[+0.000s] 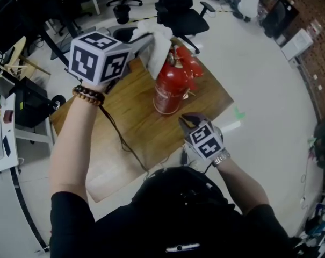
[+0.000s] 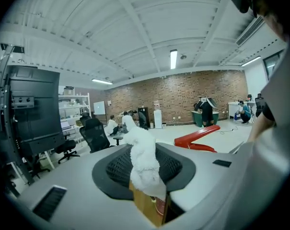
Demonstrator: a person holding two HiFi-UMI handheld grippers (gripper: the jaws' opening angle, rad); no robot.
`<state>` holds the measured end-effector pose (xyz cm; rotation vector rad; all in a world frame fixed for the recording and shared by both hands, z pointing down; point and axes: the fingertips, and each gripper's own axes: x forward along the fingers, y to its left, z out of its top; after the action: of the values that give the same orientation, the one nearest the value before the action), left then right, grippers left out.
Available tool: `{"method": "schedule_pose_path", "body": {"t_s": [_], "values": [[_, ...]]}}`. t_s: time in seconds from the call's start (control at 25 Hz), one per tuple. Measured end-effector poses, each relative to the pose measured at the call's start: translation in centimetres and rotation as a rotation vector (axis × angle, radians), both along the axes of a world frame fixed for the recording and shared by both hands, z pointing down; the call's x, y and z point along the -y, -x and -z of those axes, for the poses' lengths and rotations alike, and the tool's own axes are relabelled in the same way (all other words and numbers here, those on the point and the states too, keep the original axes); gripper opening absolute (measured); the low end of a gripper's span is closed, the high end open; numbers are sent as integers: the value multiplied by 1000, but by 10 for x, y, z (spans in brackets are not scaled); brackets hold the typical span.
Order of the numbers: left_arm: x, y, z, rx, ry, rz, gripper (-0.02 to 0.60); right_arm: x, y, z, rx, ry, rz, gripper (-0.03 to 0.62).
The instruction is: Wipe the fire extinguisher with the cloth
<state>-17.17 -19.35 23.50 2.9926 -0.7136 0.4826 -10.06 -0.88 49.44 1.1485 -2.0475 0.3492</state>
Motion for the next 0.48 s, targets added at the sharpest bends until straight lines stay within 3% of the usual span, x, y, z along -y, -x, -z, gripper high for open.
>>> {"method": "schedule_pose_path", "body": {"t_s": [0.48], "values": [[18, -42, -69, 91, 95, -83, 110, 5, -19, -6, 8, 13, -61, 52]]}}
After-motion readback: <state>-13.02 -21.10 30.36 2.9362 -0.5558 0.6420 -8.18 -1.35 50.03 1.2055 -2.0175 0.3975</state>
